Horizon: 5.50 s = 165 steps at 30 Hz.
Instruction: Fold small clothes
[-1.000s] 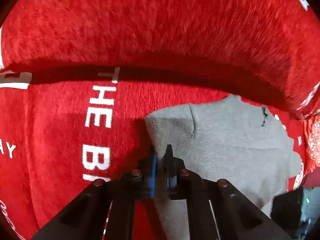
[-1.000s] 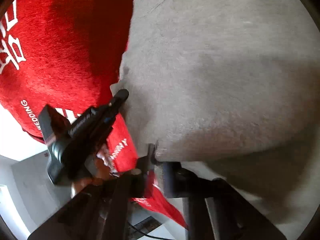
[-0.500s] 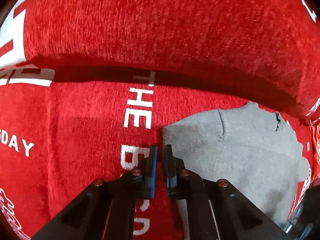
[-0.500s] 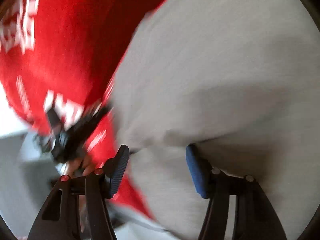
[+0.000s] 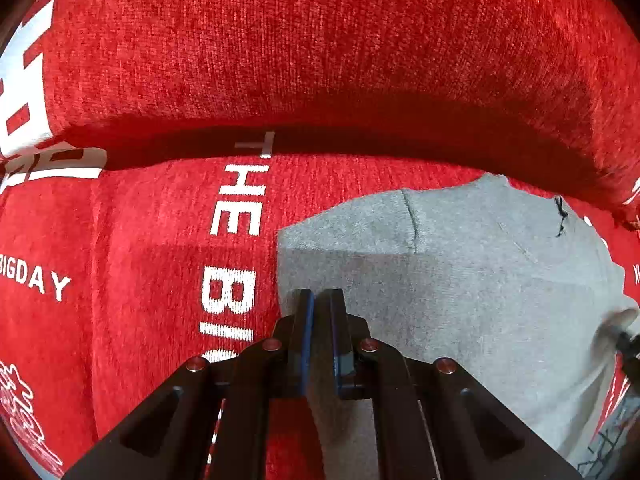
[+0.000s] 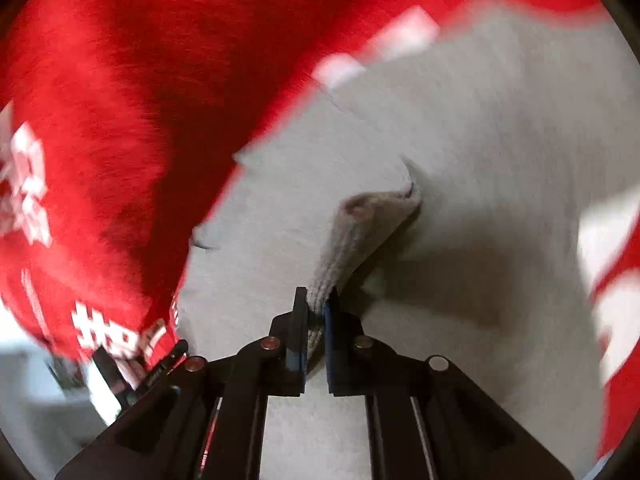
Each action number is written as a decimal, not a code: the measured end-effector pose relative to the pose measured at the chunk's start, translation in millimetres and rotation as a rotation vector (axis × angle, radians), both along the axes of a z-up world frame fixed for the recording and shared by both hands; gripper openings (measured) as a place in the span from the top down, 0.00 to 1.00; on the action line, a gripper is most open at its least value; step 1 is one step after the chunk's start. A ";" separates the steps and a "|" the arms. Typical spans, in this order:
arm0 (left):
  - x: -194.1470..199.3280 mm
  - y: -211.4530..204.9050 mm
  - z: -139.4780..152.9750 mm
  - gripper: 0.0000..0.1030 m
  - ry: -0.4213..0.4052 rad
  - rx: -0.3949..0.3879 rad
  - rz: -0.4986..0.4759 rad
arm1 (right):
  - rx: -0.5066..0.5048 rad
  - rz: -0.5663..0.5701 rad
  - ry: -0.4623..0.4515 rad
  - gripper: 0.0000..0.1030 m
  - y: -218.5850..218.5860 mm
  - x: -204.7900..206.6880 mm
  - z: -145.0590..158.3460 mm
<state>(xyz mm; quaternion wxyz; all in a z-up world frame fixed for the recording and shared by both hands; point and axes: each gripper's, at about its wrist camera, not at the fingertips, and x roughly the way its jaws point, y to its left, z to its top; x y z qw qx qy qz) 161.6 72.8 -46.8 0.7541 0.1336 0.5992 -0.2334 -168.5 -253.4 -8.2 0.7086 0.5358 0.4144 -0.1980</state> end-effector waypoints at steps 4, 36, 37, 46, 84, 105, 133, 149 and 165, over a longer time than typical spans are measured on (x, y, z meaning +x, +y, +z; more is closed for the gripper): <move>-4.5 -9.2 -7.5 0.91 -0.020 0.011 0.007 | -0.183 0.127 0.007 0.93 -10.9 4.8 17.3; -101.8 -13.3 9.4 0.91 -0.001 0.099 0.002 | -0.034 0.031 0.153 0.83 -27.7 -41.6 -12.2; -107.6 -17.6 13.6 0.91 0.002 0.091 0.002 | -0.007 0.020 0.138 0.82 -26.5 -49.4 -11.2; -157.1 -71.1 30.3 0.85 0.002 0.101 -0.059 | 0.054 0.044 0.134 0.50 -9.5 -92.0 -0.7; -254.6 -255.2 6.4 0.01 0.092 0.085 -0.242 | 0.175 -0.585 -0.089 0.37 -187.5 -277.0 -54.0; -235.5 -240.7 -3.8 0.01 0.060 0.129 -0.174 | 0.128 -0.407 -0.341 0.93 -191.2 -203.4 1.8; -121.6 -60.5 5.9 0.01 0.052 -0.004 0.147 | 0.070 0.080 -0.043 0.48 -37.2 34.1 -15.7; -80.5 -31.9 -7.7 0.01 0.345 -0.382 0.184 | -0.035 0.724 -0.012 0.87 103.1 137.1 -14.9; -85.2 -64.0 -22.0 0.93 0.387 -0.312 0.164 | 0.207 -0.007 0.043 0.47 -22.1 -29.6 -40.1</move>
